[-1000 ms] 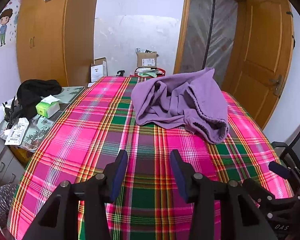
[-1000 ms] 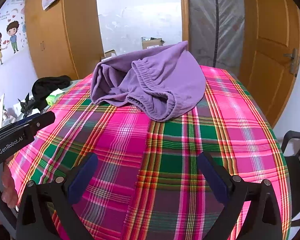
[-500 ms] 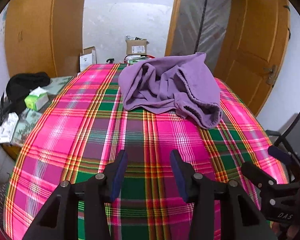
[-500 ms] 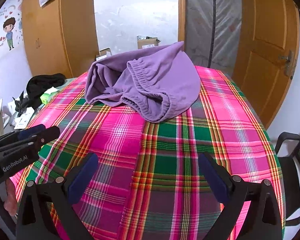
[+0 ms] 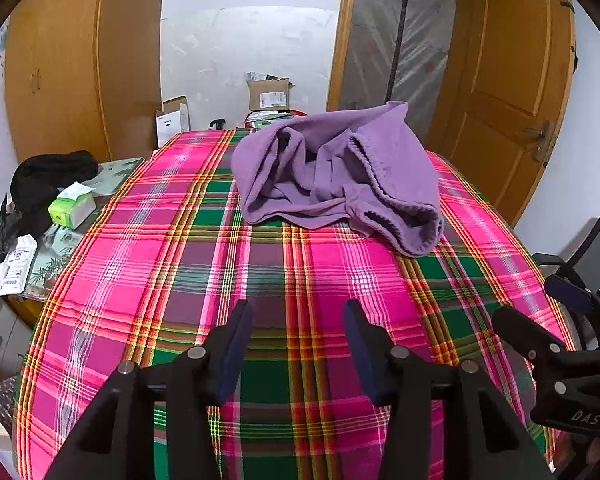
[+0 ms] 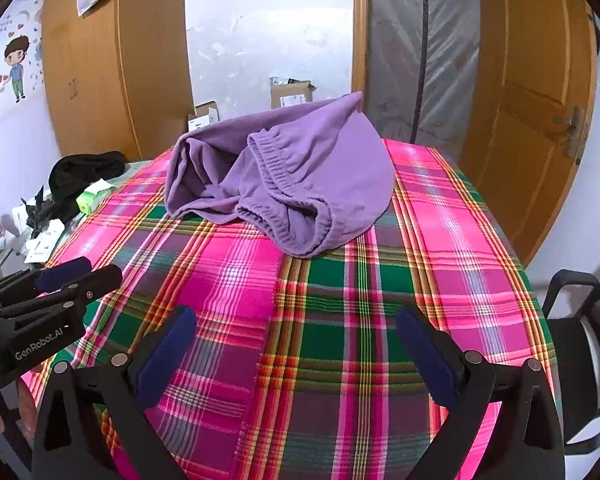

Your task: Fold clothes

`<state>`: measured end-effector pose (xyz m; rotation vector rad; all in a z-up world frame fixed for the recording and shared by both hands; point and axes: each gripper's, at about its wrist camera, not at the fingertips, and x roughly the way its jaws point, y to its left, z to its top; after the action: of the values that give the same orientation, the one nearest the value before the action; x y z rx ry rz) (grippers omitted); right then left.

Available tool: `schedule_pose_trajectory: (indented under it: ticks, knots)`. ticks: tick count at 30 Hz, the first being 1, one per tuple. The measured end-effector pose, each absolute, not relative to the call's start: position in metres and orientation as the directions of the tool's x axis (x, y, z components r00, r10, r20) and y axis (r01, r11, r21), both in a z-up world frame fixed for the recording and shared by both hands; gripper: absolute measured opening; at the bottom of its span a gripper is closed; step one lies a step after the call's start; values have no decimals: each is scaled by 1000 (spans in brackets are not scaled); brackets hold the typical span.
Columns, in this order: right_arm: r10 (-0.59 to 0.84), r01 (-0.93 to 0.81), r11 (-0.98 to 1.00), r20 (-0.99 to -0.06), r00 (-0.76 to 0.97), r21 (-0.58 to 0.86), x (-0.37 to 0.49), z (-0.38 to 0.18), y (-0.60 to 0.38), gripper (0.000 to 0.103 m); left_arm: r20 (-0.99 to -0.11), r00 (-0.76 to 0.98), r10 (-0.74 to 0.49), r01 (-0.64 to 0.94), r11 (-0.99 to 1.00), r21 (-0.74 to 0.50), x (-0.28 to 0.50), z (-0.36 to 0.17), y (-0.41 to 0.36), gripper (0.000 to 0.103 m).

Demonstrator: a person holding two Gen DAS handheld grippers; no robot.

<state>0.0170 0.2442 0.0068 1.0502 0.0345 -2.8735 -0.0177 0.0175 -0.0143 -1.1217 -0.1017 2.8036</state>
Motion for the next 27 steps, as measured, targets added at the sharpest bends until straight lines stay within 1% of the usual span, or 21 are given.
schedule_pose_trajectory:
  ticks: [6,8,10,13,15,22,27]
  knots:
    - [-73,90,-996,-645,-761,7,16,8,241,100,-704,-697,137,-79,-990,-115,-20,-19,17,48]
    - [-70,88,-996,-643,-762,4,16,8,241,100,-709,-693,129,-72,-991,-110,-20,-21,18,44]
    - [-68,86,-996,-643,-763,3,16,9,241,100,-720,-685,106,-58,-994,-91,-20,-23,18,43]
    - [-69,84,-996,-641,-765,6,17,9,242,100,-721,-691,58,-37,-998,-44,-18,-23,21,36]
    - [-70,84,-996,-642,-764,9,16,9,242,100,-713,-700,41,-27,-999,-31,-16,-21,21,36]
    - [-75,89,-996,-642,-763,11,16,8,240,99,-715,-696,63,-42,-998,-47,-15,-19,21,36]
    - [-68,80,-997,-646,-760,11,14,9,240,98,-707,-704,62,-52,-998,-36,-14,-19,23,36]
